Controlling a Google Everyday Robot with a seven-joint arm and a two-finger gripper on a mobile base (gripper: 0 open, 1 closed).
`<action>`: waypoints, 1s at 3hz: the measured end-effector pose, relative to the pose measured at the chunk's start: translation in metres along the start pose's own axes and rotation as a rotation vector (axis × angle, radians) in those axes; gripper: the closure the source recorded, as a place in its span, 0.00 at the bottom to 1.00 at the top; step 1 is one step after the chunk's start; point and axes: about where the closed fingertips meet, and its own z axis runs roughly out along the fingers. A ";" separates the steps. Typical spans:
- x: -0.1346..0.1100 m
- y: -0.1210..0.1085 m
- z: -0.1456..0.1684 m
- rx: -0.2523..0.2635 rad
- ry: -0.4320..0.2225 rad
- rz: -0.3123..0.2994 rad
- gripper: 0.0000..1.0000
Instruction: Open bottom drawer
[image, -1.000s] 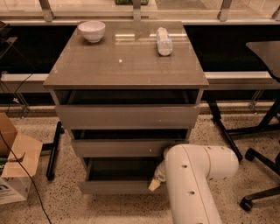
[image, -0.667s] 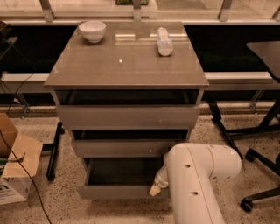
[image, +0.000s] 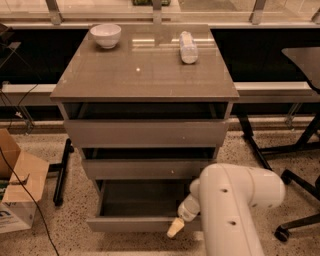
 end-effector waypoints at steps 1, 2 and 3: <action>0.011 0.023 0.001 -0.019 -0.052 0.082 0.00; 0.041 0.056 0.004 -0.057 -0.085 0.179 0.00; 0.039 0.055 0.002 -0.057 -0.085 0.179 0.00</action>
Offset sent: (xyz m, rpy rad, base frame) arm -0.2439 -0.0483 0.0135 0.1883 0.3273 -0.5299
